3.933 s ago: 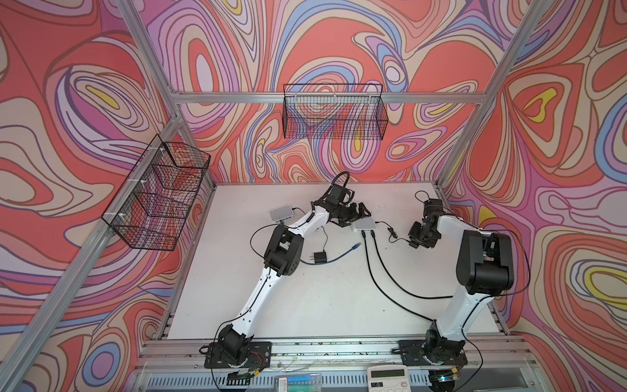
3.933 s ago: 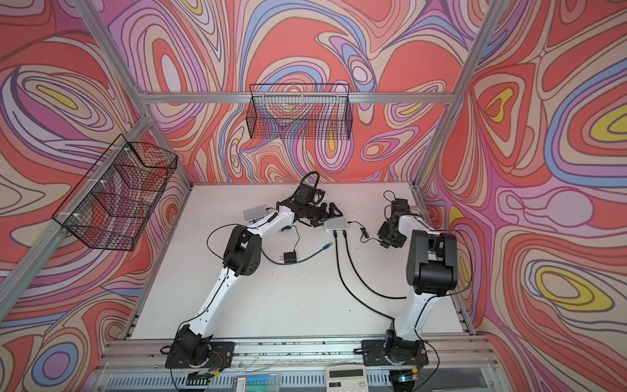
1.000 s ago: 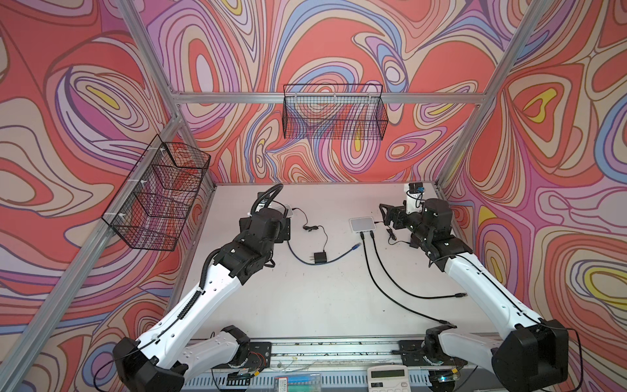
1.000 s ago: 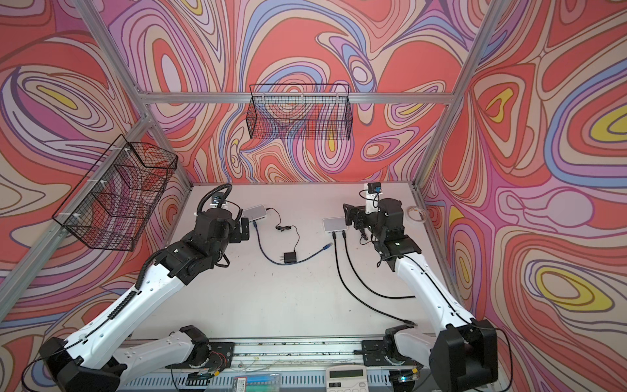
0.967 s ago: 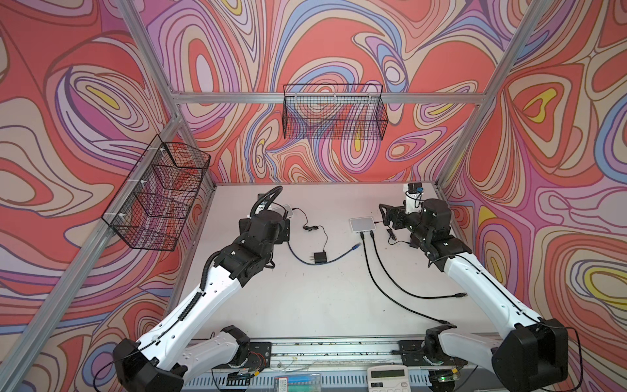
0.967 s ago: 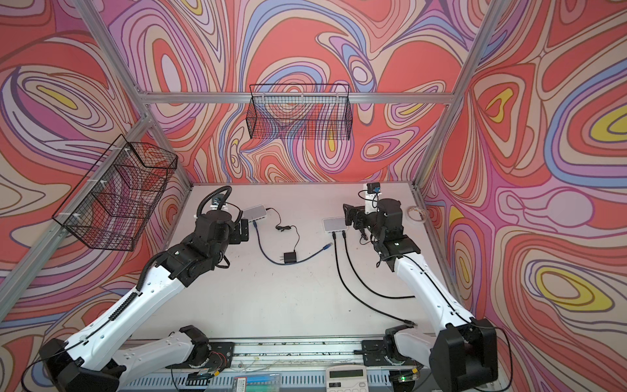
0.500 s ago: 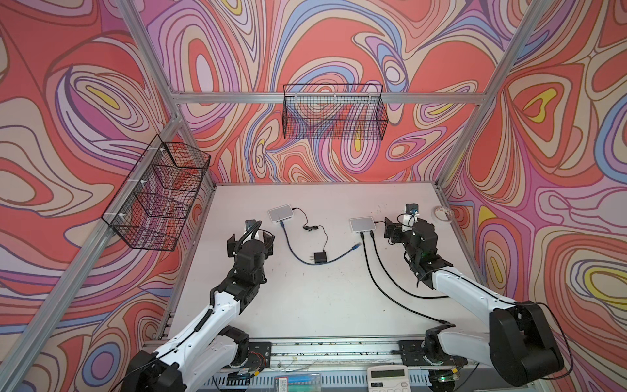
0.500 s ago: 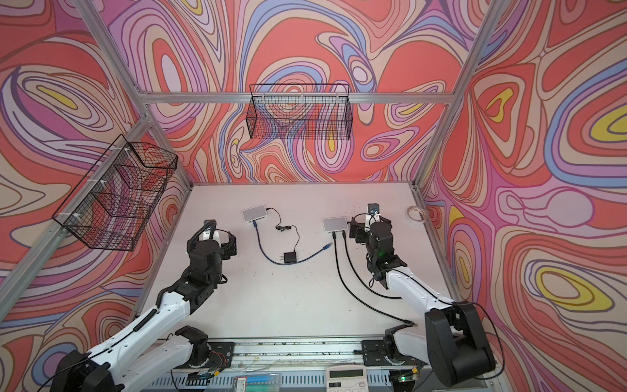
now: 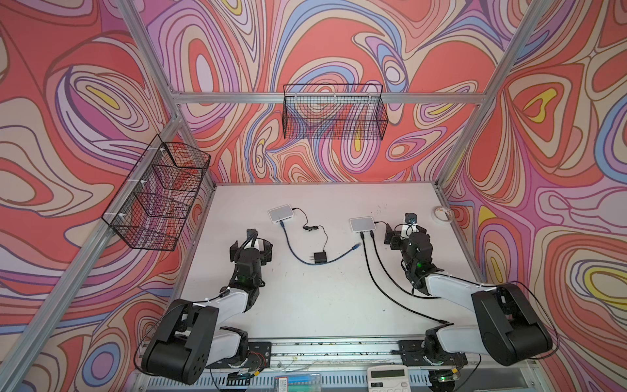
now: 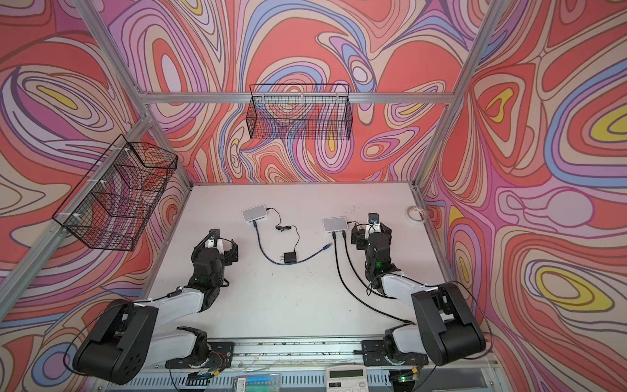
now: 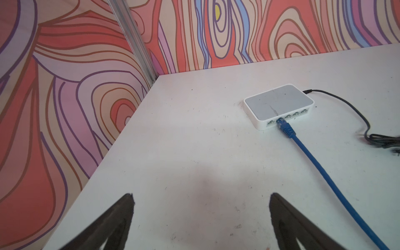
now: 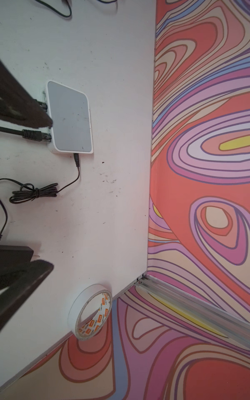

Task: Insert the plug into the switch port

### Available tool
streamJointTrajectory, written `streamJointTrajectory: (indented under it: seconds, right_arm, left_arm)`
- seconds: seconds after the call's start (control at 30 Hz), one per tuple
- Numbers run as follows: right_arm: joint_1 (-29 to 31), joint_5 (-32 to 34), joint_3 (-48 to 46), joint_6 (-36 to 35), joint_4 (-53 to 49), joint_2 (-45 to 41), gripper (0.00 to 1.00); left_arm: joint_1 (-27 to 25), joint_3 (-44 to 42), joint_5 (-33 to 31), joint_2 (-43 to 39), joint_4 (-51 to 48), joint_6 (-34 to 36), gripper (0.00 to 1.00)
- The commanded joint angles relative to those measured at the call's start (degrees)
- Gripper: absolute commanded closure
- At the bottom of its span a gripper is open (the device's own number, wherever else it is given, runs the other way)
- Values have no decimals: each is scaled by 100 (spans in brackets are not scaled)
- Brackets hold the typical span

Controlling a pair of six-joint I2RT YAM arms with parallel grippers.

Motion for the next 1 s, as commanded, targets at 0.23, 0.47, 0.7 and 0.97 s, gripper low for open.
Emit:
streamJointTrajectory:
  seconds: [0.23, 0.47, 0.7, 0.97]
  right_arm:
    - [-569, -475, -311, -122, 1352, 775, 1]
    - [-1000, -977, -1028, 84, 3189, 1268, 2]
    - [-1067, -772, -983, 200, 3827, 2035, 1]
    - [-1106, -878, 156, 212, 1614, 1952, 2]
  left_arm:
    - [170, -3, 184, 520, 1040, 146, 0]
    - [211, 100, 68, 1206, 1645, 215, 0]
    - [309, 53, 109, 1158, 1619, 51, 0]
    - [317, -99, 143, 1227, 1956, 59, 0]
